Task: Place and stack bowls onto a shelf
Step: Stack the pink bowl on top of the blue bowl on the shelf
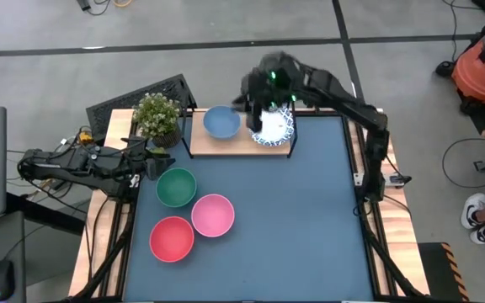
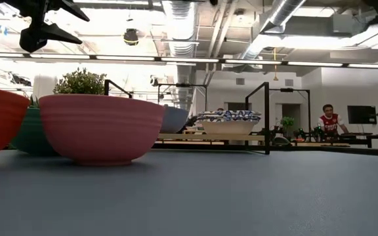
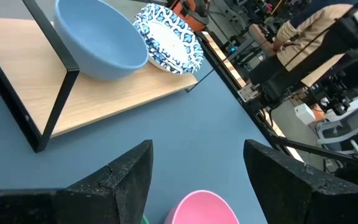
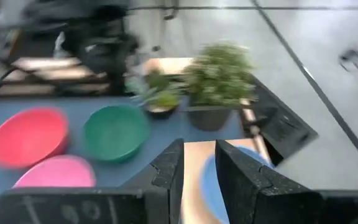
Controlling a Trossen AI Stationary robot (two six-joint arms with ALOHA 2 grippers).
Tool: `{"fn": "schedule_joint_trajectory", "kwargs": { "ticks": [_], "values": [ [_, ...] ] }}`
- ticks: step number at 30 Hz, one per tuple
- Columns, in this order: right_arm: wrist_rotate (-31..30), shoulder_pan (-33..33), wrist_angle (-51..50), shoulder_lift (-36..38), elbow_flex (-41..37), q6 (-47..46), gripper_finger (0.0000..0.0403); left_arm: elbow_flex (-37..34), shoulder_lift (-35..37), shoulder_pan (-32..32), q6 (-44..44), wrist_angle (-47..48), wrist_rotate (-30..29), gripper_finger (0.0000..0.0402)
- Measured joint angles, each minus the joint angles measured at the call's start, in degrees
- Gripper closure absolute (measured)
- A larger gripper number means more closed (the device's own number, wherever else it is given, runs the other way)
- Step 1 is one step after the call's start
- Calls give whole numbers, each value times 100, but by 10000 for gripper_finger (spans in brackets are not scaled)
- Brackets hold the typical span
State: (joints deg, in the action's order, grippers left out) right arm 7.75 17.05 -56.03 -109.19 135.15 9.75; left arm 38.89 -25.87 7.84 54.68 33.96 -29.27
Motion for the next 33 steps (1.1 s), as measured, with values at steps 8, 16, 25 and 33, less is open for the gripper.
{"fn": "schedule_joint_trajectory", "kwargs": {
  "ticks": [8, 16, 25, 33],
  "values": [
    [-483, -1117, -1112, -290, -11, -657, 285, 0, 0, 2, -6, -1, 142, 166],
    [-495, -1844, -1049, -1517, -26, -1709, 285, 0, -2, 2, -273, 7, 617, 166],
    [-570, -2277, -760, -2706, -24, -1881, 285, 1, -1, 2, -316, 18, 699, 166],
    [-976, -2205, -835, -3103, -27, -2131, 285, 2, -2, 0, -132, 1, 625, 166]
  ]
}}
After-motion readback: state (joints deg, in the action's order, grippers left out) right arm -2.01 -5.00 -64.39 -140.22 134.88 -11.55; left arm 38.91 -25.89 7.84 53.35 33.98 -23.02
